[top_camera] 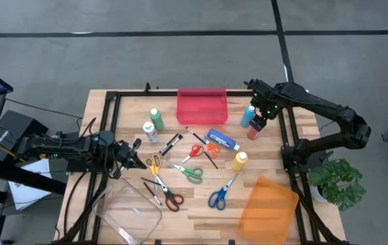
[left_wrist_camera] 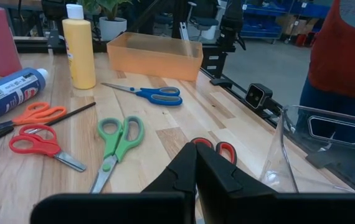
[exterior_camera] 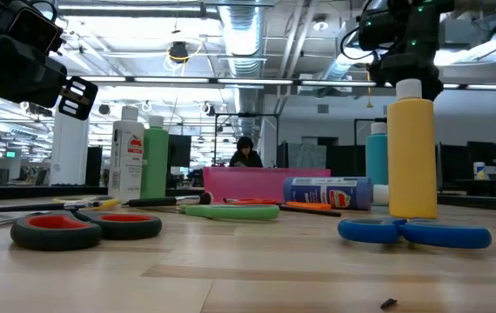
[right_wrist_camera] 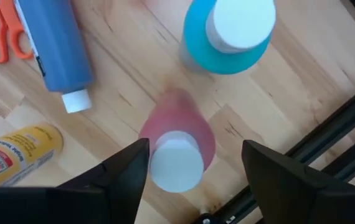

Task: Pick & Place Paint Supplies
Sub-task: Put the pink paint bottle into the orange bin

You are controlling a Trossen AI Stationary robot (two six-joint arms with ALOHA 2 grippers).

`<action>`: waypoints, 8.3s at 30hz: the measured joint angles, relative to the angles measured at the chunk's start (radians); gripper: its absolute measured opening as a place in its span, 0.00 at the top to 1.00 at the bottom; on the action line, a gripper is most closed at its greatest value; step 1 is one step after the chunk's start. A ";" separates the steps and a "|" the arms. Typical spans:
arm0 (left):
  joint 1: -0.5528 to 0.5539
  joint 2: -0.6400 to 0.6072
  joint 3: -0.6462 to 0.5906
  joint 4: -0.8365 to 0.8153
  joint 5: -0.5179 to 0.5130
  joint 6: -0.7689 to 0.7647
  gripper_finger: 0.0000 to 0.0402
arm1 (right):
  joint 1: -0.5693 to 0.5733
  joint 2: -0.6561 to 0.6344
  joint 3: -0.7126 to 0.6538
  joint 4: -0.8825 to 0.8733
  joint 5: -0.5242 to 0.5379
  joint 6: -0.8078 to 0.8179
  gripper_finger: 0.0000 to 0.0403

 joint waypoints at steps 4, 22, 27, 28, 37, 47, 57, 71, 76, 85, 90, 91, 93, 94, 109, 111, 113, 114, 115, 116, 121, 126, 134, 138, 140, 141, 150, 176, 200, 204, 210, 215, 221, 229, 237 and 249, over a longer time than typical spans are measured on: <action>0.000 0.000 0.000 0.000 0.000 0.000 1.00 | -0.001 0.000 0.000 -0.008 0.000 -0.002 0.43; 0.000 0.000 0.000 0.000 0.000 0.000 1.00 | 0.000 0.000 0.000 -0.011 -0.048 -0.013 0.53; 0.000 0.000 0.000 0.000 0.000 0.000 1.00 | 0.000 0.000 0.000 -0.011 -0.048 -0.013 0.56; 0.000 0.000 0.000 0.000 0.000 0.000 1.00 | 0.000 0.000 0.000 -0.011 -0.048 -0.013 0.55; 0.000 0.000 0.000 0.000 0.000 0.000 1.00 | 0.000 0.000 -0.043 0.007 -0.048 -0.002 0.42; 0.000 0.000 0.000 0.000 0.000 0.000 1.00 | 0.000 -0.003 -0.044 0.034 -0.043 -0.003 0.49; 0.000 0.000 0.000 0.000 0.000 0.000 1.00 | 0.000 -0.002 -0.040 0.023 -0.043 -0.011 0.67; 0.000 0.000 0.000 0.000 0.000 0.000 1.00 | 0.002 -0.013 -0.012 -0.050 0.012 -0.026 0.72; 0.000 0.000 0.000 0.000 0.000 0.000 1.00 | 0.024 -0.048 0.088 -0.123 0.011 0.009 0.72; 0.000 0.000 0.000 0.000 0.000 0.000 1.00 | 0.232 -0.151 0.330 -0.317 -0.001 0.234 0.72; 0.000 0.000 0.000 0.000 0.000 0.000 1.00 | 0.460 -0.221 0.382 -0.313 -0.052 0.465 0.72; 0.000 0.000 0.000 0.000 0.000 0.000 1.00 | 0.506 -0.230 0.385 -0.314 -0.053 0.518 0.72; 0.000 0.000 0.000 0.000 0.000 0.000 1.00 | 0.603 -0.245 0.386 -0.312 -0.050 0.616 0.72; 0.000 0.000 0.000 0.000 0.000 0.000 1.00 | 0.650 -0.248 0.387 -0.313 -0.046 0.662 0.72; 0.000 0.000 0.000 0.010 0.000 0.000 1.00 | 1.271 -0.055 0.387 -0.311 0.033 1.080 0.72; 0.000 0.000 0.000 0.016 0.000 0.000 1.00 | 1.310 -0.010 0.387 -0.310 0.038 1.089 0.72; 0.000 0.000 0.000 0.016 0.000 0.000 1.00 | 1.335 0.031 0.383 -0.309 0.060 1.090 0.72; 0.000 0.000 0.000 0.016 0.000 0.000 1.00 | 1.347 0.048 0.375 -0.306 0.071 1.094 0.72; 0.000 0.000 0.000 0.016 0.000 0.000 1.00 | 1.358 0.061 0.362 -0.305 0.081 1.104 0.72; 0.000 0.000 0.000 0.016 0.000 0.000 1.00 | 1.366 0.069 0.340 -0.306 0.086 1.116 0.72; 0.000 0.000 0.000 0.015 0.000 0.000 1.00 | 1.414 0.070 0.197 -0.297 0.081 1.220 0.72; 0.000 0.000 0.000 0.017 0.000 0.000 1.00 | 1.450 0.014 0.119 -0.251 0.082 1.277 0.72; 0.000 0.000 0.000 0.022 0.000 0.000 1.00 | 1.450 -0.007 0.047 -0.128 0.074 1.228 0.72; 0.000 0.000 0.000 0.022 0.000 0.000 1.00 | 1.420 0.036 0.023 -0.127 0.053 1.152 0.72; 0.000 0.000 0.000 0.022 0.000 0.000 1.00 | 1.401 0.046 0.030 -0.114 0.055 1.119 0.72; 0.000 0.000 0.000 0.022 0.000 0.000 1.00 | 1.393 0.050 0.037 -0.107 0.055 1.105 0.72; 0.000 0.000 0.000 0.022 0.000 0.000 1.00 | 1.402 0.063 0.105 0.029 0.054 0.985 0.72; 0.000 0.001 0.000 0.022 0.000 0.000 1.00 | 1.390 0.420 0.424 -0.007 0.025 0.898 0.72; 0.000 0.001 0.000 0.022 0.000 0.000 1.00 | 1.500 0.492 0.464 -0.023 0.114 0.993 0.72; 0.000 0.001 0.000 0.022 0.000 0.000 1.00 | 1.498 0.492 0.464 -0.018 0.114 0.993 0.72; 0.000 0.001 0.000 0.022 0.000 0.000 1.00 | 1.483 0.492 0.464 -0.017 0.114 1.004 0.72; 0.000 0.001 0.000 0.022 0.000 0.000 1.00 | 1.467 0.492 0.464 -0.009 0.114 1.003 0.72; 0.000 0.001 0.000 0.022 0.000 0.000 1.00 | 1.452 0.491 0.464 0.023 0.113 1.001 0.72; 0.000 0.001 0.000 0.022 0.000 0.000 1.00 | 1.431 0.492 0.463 0.021 0.084 1.001 0.72; 0.000 0.000 0.000 0.026 0.000 0.000 1.00 | 1.418 0.529 0.469 0.049 0.049 0.966 0.72; 0.000 0.000 0.000 0.041 0.000 0.000 1.00 | 1.418 0.530 0.466 0.054 0.024 1.001 0.43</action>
